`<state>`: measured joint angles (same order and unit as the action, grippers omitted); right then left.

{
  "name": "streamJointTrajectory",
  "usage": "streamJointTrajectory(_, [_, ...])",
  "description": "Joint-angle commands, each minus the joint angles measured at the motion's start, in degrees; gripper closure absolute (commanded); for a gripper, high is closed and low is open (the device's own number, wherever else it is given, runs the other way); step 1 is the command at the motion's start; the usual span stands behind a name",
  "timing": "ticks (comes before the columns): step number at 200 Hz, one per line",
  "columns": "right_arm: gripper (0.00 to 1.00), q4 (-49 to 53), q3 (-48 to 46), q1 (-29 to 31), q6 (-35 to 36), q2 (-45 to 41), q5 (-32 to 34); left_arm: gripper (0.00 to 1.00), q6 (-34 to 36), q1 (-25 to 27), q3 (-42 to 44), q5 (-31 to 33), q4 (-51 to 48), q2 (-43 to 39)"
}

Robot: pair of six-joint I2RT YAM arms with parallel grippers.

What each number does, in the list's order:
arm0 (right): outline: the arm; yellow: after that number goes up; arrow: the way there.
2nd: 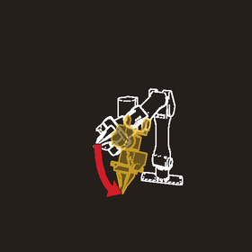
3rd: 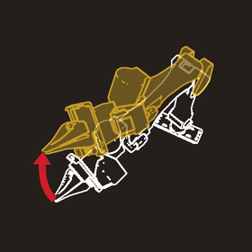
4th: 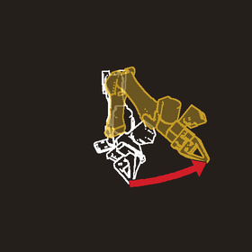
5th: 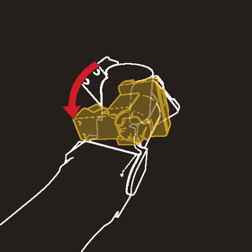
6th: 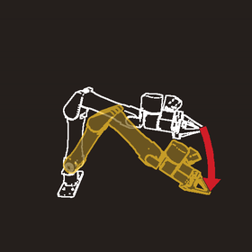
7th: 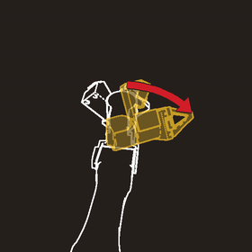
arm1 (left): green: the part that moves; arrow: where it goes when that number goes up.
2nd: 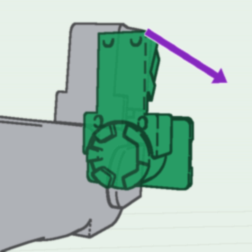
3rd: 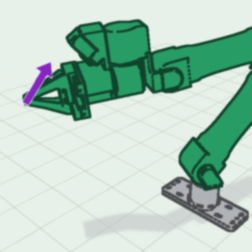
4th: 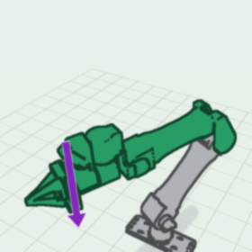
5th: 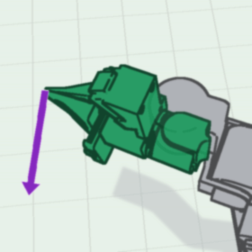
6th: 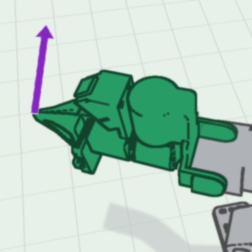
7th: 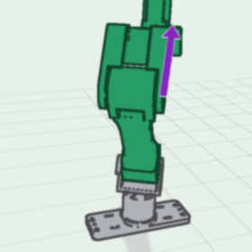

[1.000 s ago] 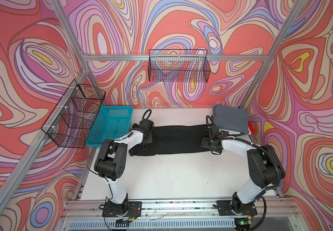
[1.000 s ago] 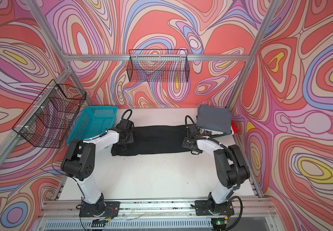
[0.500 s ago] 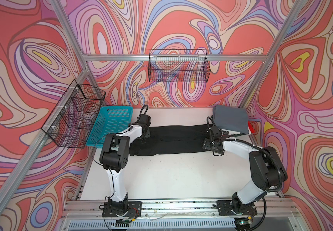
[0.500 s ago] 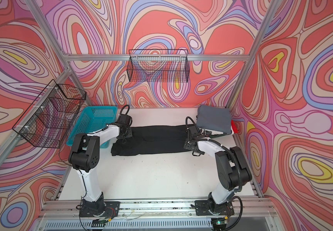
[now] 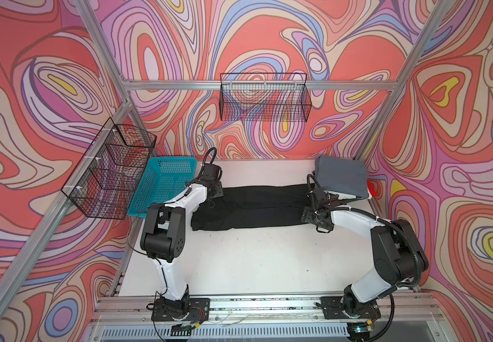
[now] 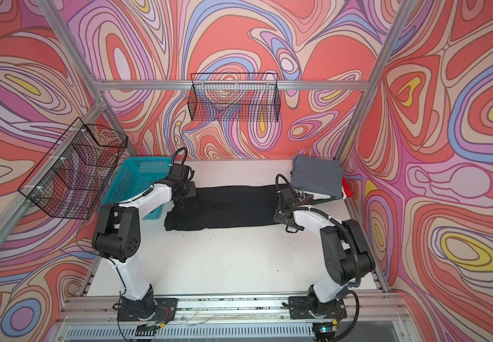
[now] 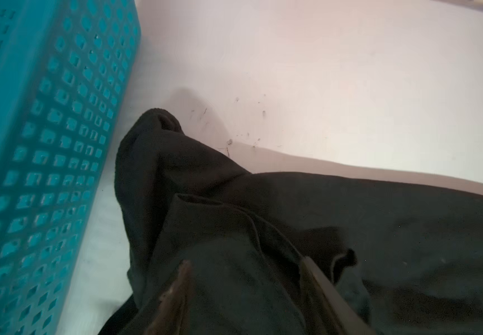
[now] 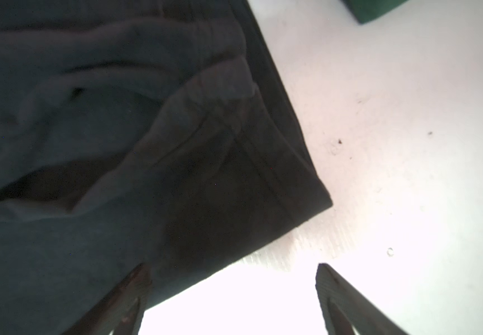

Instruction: Fold and stack the t-shirts

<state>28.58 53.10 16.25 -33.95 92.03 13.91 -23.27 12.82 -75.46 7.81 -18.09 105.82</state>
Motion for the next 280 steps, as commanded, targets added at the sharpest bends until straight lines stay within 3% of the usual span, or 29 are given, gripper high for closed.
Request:
streamJointTrajectory(1, [0.07,0.3,0.6,0.4,1.0,-2.8,-0.2,0.37,-2.0,1.2,3.6,-3.9,2.1,-4.5])
streamJointTrajectory(63, [0.07,1.2,9.7,6.7,3.2,0.8,0.0,0.30,-1.1,9.7,14.2,-0.9,2.5,-11.1])
streamJointTrajectory(114, [0.06,-4.2,14.8,7.8,3.9,9.8,-2.7,0.29,-4.4,9.7,17.8,-0.8,5.4,-7.3])
streamJointTrajectory(203, [0.12,-3.3,19.0,7.8,5.4,22.0,1.4,0.29,-5.8,7.2,9.3,-2.3,3.3,2.7])
streamJointTrajectory(280, [0.14,0.2,16.5,7.8,5.1,22.6,1.7,0.32,-4.0,5.4,0.0,-5.0,0.8,11.7])
